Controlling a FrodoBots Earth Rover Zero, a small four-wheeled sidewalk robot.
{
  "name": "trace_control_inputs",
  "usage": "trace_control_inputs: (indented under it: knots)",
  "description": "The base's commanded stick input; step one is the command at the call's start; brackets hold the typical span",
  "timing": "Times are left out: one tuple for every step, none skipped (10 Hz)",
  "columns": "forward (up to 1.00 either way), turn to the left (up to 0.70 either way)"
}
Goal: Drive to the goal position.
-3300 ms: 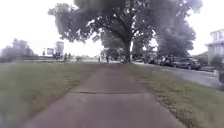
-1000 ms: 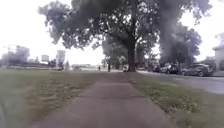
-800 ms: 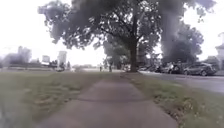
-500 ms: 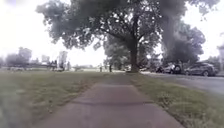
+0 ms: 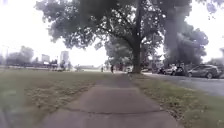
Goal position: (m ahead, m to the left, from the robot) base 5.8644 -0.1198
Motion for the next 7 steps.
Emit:
trace_control_inputs:
  knots:
    - [0.7,0.0]
    - [0.7,0.0]
    - [0.7,0.0]
    - [0.7,0.0]
    - [0.7,0.0]
    - [0.7,0.0]
    - [0.7,0.0]
